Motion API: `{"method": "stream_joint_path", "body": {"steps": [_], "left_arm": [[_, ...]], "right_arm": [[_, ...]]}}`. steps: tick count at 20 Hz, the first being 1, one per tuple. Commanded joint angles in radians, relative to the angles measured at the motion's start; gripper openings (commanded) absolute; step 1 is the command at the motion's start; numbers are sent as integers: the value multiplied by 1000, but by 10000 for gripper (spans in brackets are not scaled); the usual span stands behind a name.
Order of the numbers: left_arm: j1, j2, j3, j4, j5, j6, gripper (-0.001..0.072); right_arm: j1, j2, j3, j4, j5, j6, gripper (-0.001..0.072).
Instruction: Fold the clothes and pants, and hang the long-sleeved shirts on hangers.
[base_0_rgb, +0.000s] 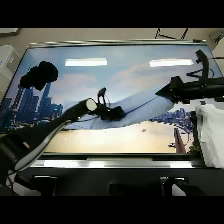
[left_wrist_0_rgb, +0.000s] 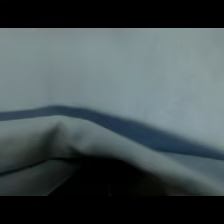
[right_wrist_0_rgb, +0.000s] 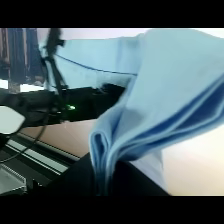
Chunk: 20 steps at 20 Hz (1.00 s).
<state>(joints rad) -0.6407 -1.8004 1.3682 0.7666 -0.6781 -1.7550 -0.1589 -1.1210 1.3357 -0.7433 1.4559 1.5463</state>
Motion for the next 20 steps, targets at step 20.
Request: {"method": "stream_joint_path", "body": {"steps": [20], "left_arm": [[632, 555, 87, 502, -451, 152, 27]], "right_arm": [[645, -580, 17, 561, -617, -109, 47]]}}
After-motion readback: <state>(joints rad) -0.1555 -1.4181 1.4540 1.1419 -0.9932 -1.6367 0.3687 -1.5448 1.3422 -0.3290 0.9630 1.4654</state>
